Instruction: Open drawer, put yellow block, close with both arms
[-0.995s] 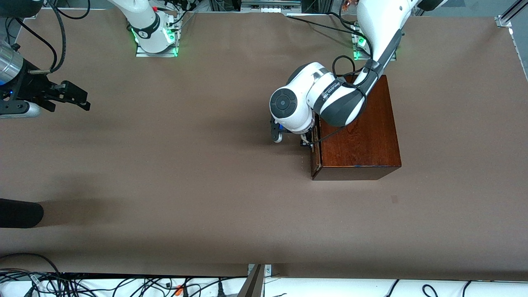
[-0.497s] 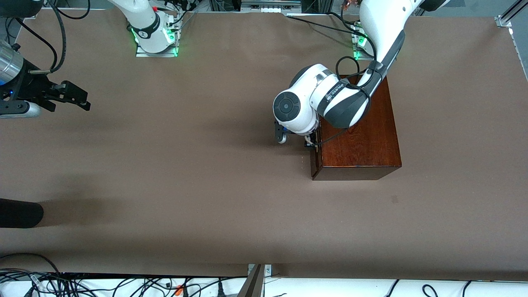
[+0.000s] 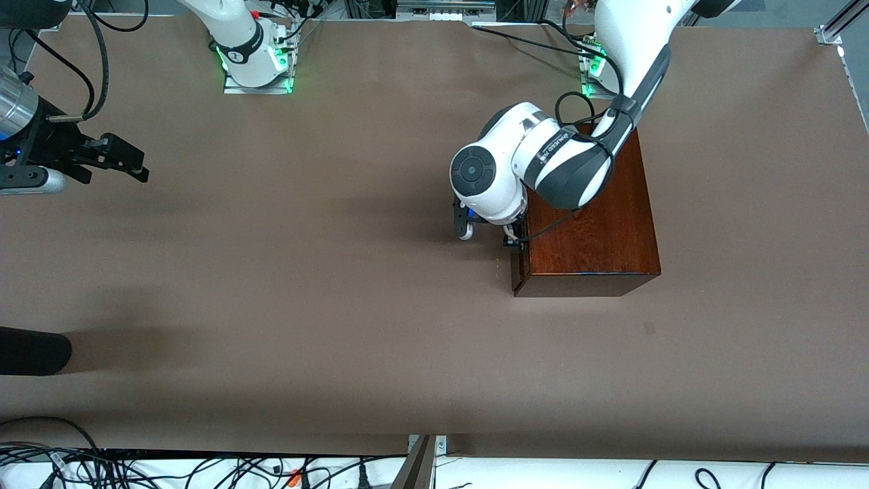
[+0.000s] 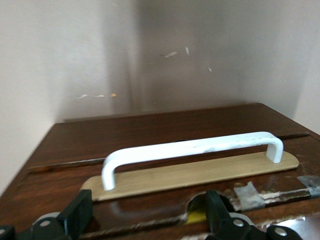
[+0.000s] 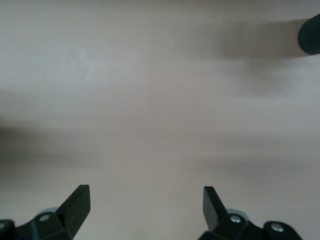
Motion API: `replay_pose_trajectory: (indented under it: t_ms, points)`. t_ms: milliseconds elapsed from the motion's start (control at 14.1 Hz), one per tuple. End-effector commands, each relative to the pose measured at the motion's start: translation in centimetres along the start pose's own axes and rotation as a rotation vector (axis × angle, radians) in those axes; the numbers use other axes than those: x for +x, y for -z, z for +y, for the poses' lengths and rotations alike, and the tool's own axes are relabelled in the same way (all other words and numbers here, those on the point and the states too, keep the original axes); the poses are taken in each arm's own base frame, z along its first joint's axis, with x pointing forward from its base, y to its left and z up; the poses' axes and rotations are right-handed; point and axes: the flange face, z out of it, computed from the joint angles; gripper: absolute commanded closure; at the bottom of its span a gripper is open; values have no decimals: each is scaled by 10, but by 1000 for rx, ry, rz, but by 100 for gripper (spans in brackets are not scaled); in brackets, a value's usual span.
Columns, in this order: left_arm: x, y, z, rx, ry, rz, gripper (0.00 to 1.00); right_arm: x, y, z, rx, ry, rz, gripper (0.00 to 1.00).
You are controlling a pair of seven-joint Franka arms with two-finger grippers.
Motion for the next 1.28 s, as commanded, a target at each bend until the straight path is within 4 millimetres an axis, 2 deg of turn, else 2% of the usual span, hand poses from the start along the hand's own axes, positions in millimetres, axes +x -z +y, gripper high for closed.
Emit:
replay_pose_trajectory:
  t_ms: [0, 142, 213, 284, 426, 568, 711, 995, 1208]
  points:
    - [-3, 35, 10, 63, 24, 3, 0, -2, 7, -2, -5, -9, 3, 0]
    - [4, 55, 17, 85, 46, 36, 0, -2, 7, -2, -5, -9, 3, 0]
    - [6, 71, 23, 102, 66, 61, 0, -1, 7, -2, -5, -10, 4, 0]
    - [3, 92, 30, 127, 100, 86, 0, -1, 7, -1, -5, -12, 4, 0]
    - [-22, 135, 46, 139, 231, 161, 0, -2, 7, -2, -5, -9, 3, 0]
    - [-71, 172, 51, 117, 397, 238, 0, -2, 7, -2, -5, -9, 3, 0]
    - [-117, 192, 52, 54, 541, 293, 0, -2, 7, -2, -5, -9, 3, 0]
    - [-179, 213, 62, 26, 762, 266, 0, -2, 7, -2, -5, -9, 3, 0]
    - [-254, 216, 52, -50, 1021, 306, 0, -1, 8, -2, -5, -9, 5, 0]
